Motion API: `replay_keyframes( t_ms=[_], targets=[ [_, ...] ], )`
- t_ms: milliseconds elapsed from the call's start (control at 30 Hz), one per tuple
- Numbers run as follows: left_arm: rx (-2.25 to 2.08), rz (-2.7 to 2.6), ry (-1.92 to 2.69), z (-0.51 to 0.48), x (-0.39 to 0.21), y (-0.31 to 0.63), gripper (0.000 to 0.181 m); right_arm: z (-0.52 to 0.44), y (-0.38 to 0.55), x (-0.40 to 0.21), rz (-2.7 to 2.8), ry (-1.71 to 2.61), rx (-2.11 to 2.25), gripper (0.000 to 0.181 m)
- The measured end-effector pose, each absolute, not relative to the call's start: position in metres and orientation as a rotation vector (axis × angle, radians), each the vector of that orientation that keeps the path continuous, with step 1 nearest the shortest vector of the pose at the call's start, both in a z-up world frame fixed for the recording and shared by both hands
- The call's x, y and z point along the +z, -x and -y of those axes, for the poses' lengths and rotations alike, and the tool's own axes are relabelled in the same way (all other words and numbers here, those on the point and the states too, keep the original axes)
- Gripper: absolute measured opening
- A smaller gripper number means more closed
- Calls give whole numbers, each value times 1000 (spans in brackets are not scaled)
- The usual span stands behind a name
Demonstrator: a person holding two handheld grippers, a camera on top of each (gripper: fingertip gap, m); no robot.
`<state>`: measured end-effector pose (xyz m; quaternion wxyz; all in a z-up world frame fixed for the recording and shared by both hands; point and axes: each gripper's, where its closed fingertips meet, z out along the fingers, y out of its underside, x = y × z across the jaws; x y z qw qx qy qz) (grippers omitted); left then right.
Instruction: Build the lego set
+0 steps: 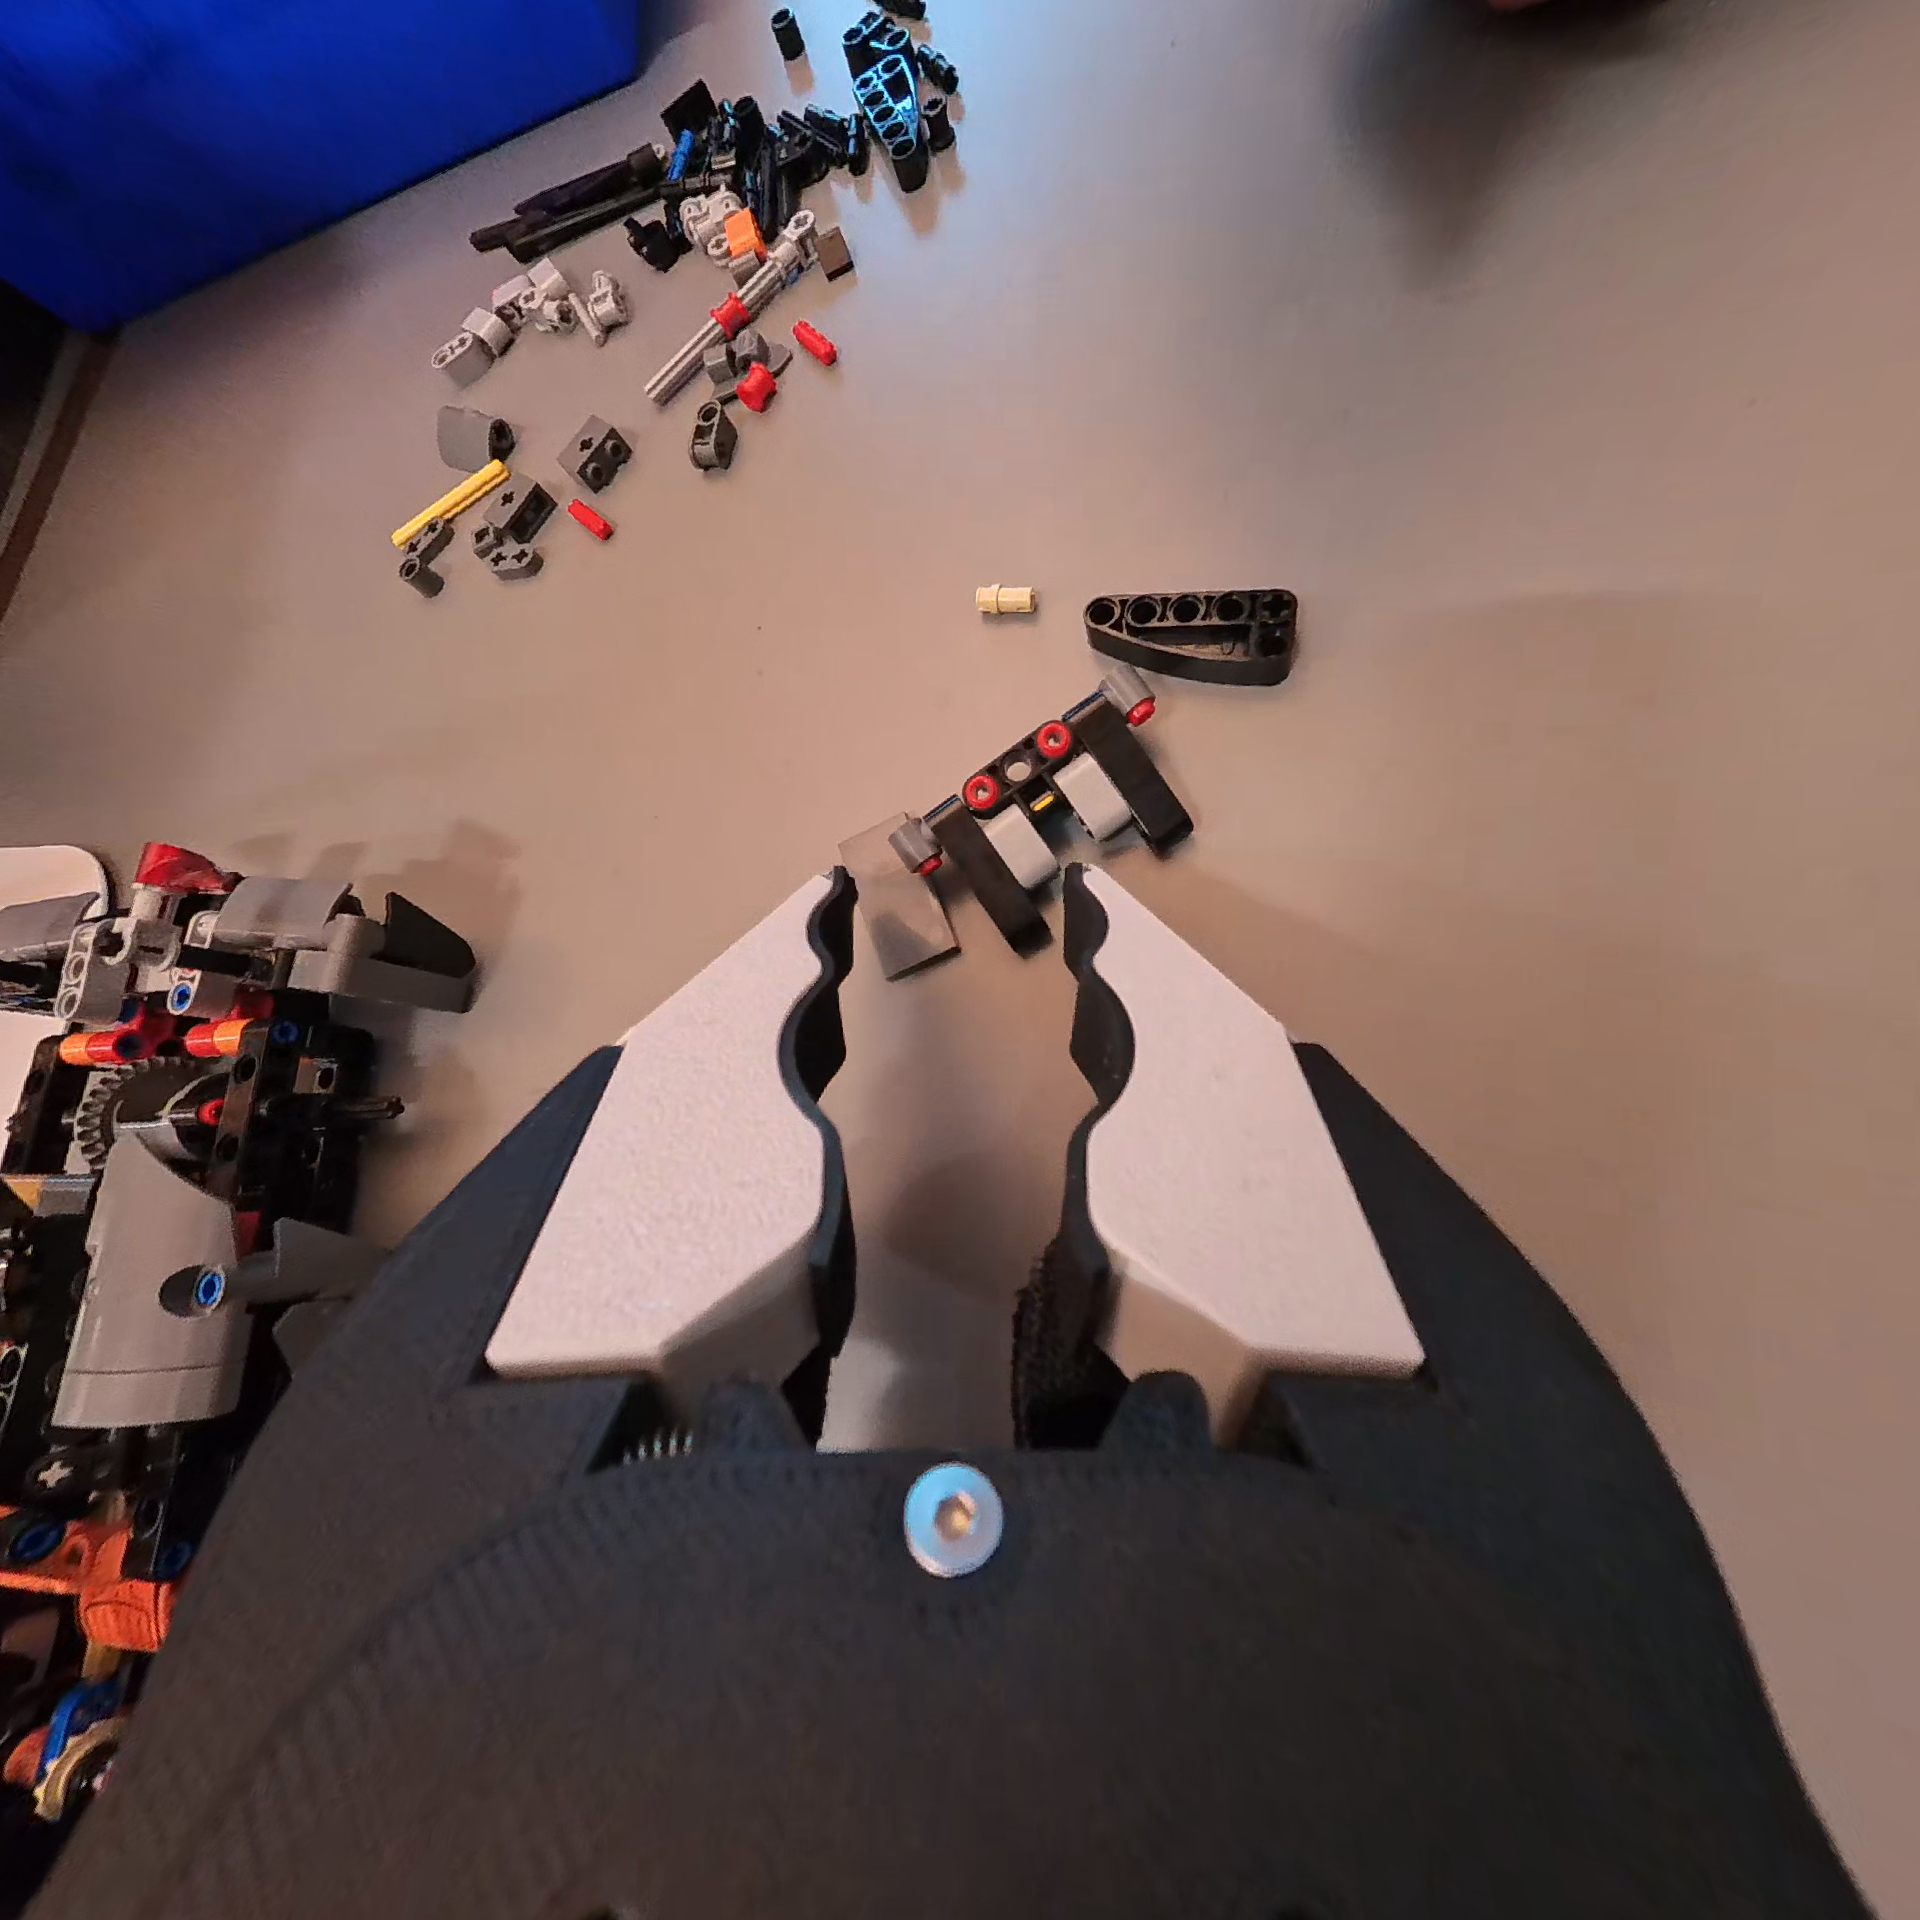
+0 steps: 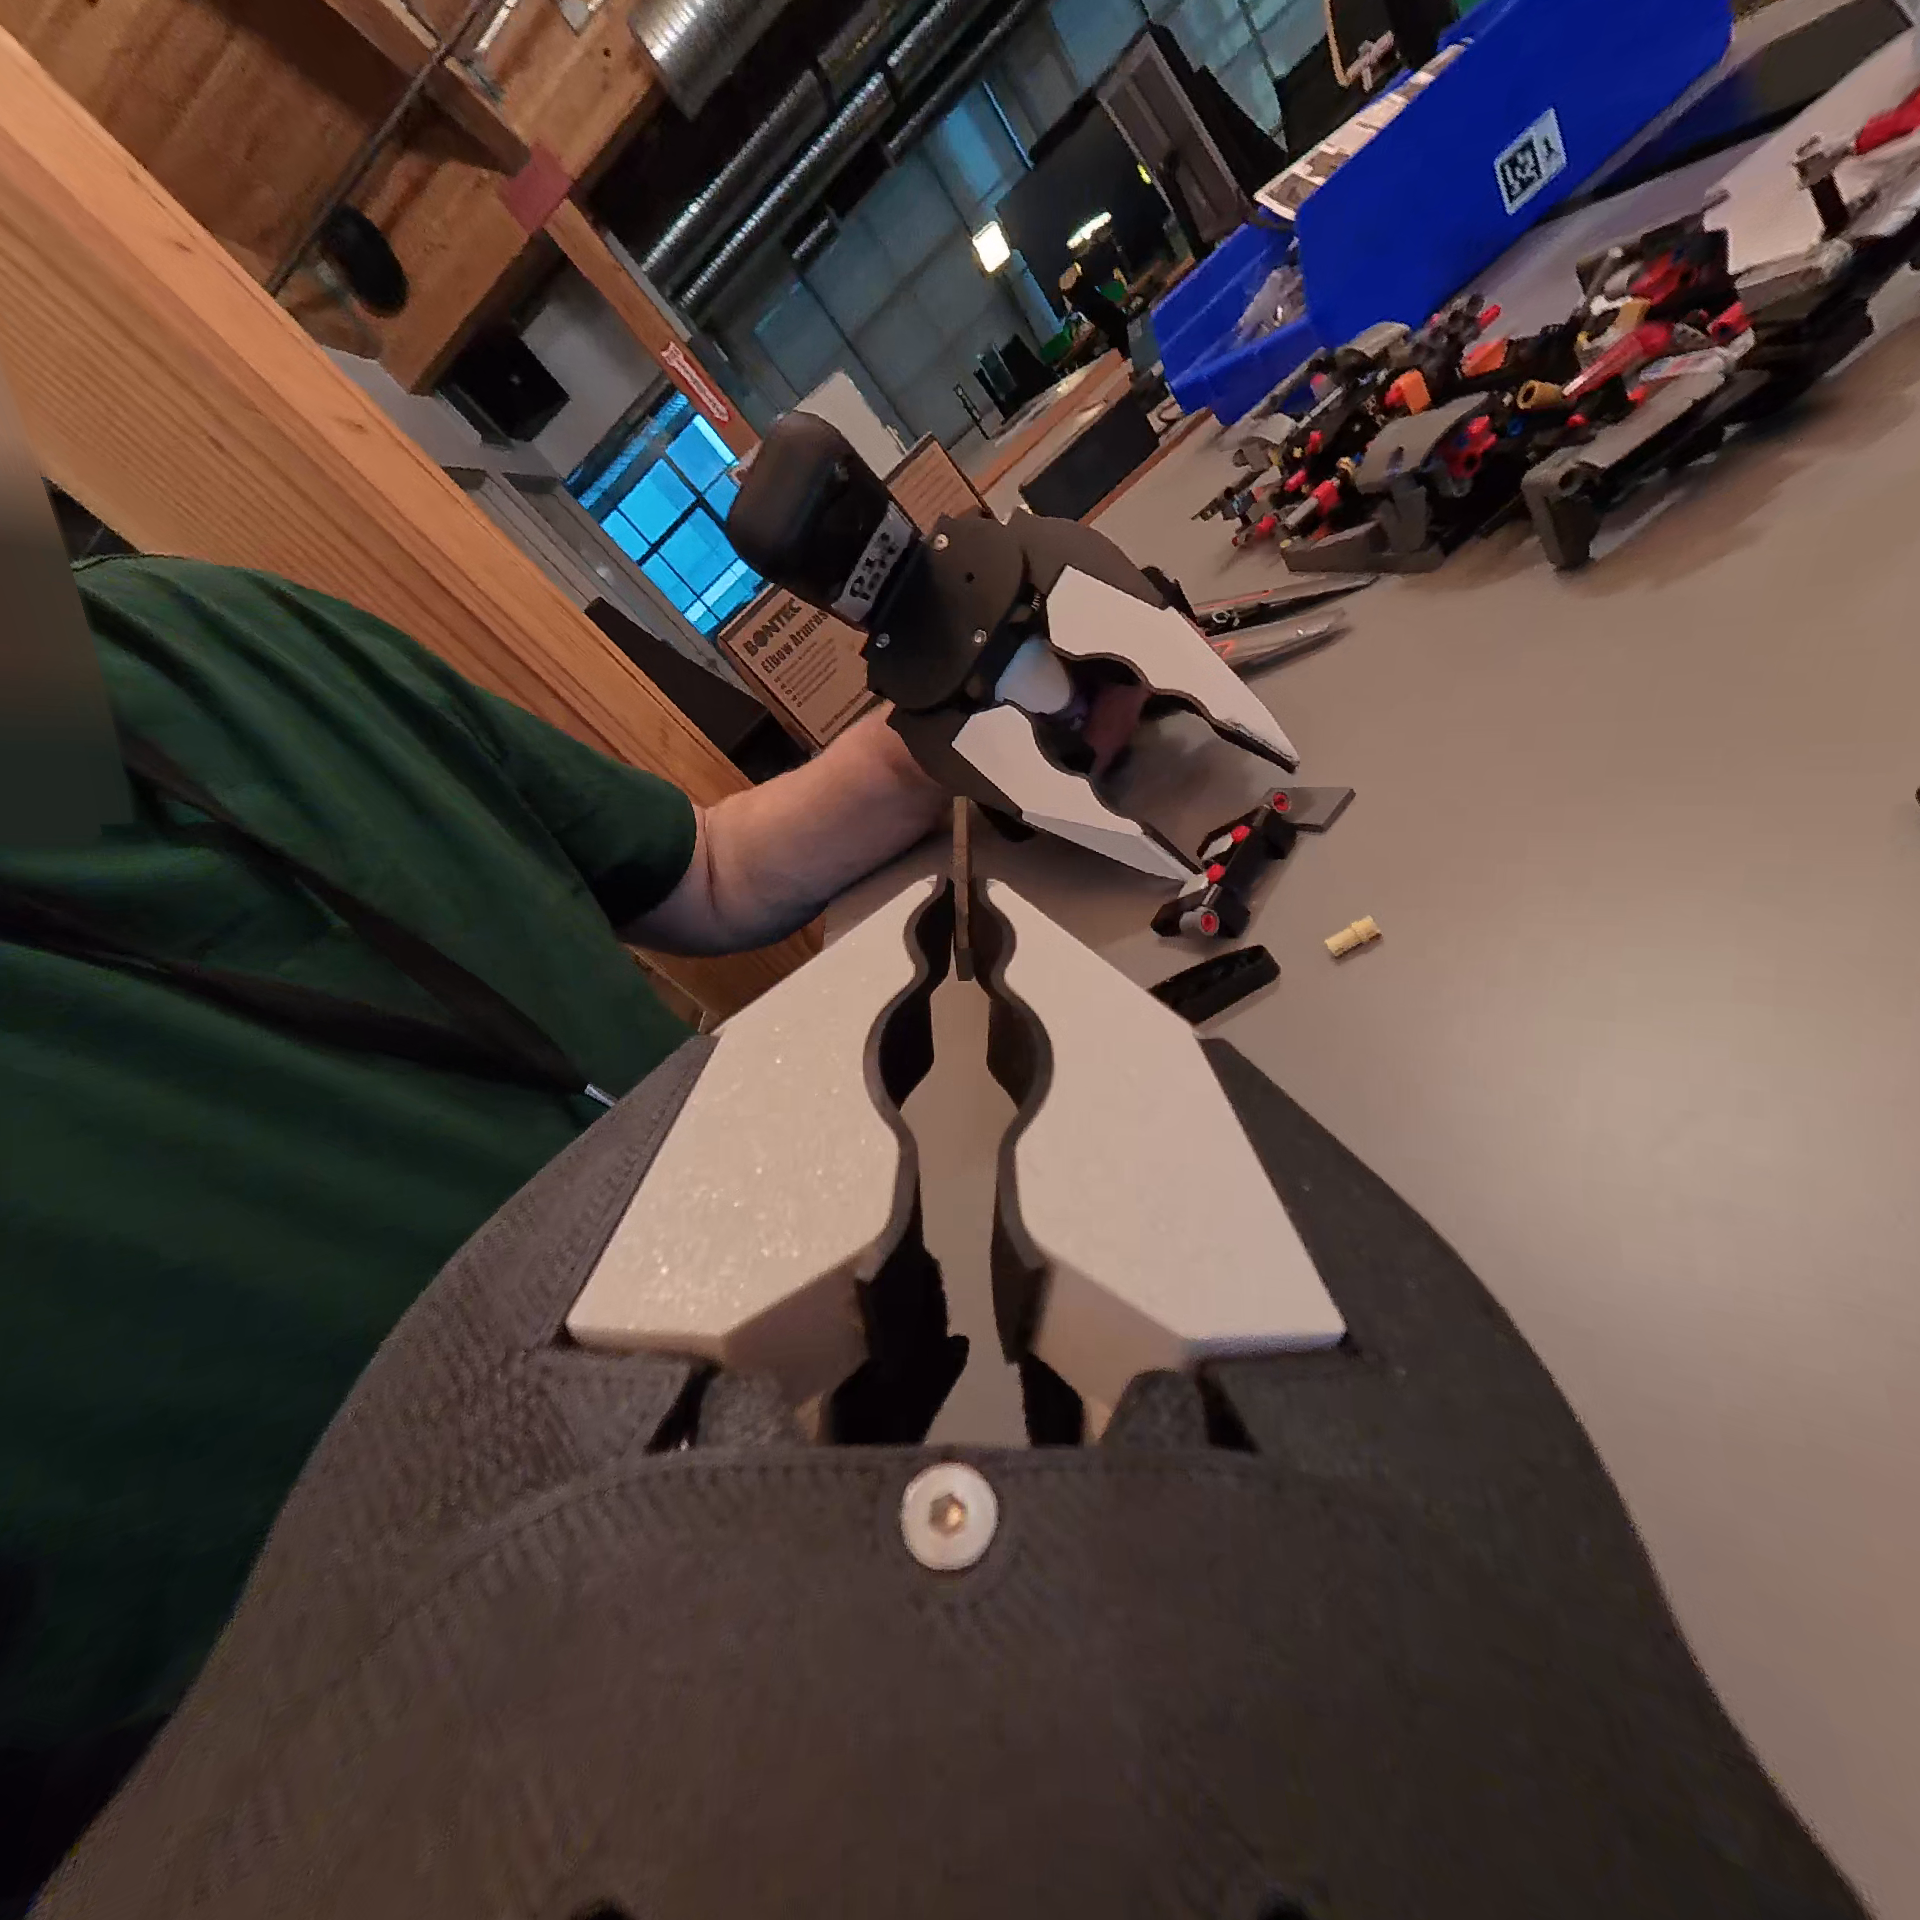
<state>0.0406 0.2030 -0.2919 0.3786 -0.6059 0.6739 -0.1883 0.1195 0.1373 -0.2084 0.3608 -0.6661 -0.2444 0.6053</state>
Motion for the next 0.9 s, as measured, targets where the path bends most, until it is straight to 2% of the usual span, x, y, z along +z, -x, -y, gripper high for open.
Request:
replay_keyframes(
  t_ms=[367, 433, 533, 767, 900],
  targets=[
    [-486, -1725, 1551, -203, -292, -41, 38, -169, -132, -267, 432, 2167, 1252, 1],
    [-486, -1726, 1550, -203, -292, -41, 38, -173, -133, -273, 410, 2209, 1206, 7],
    [-486, -1725, 1551, -203, -292, -41, 38, -177, -136, -277, 383, 2234, 1154, 19],
    [-488, -1725, 1552, -203, -292, -41, 38, -185, -150, -271, 409, 2176, 966, 18],
    [-491, -1726, 1554, -203, -292, -42, 38, -195, -159, -265, 456, 2177, 819, 23]
  ],
)
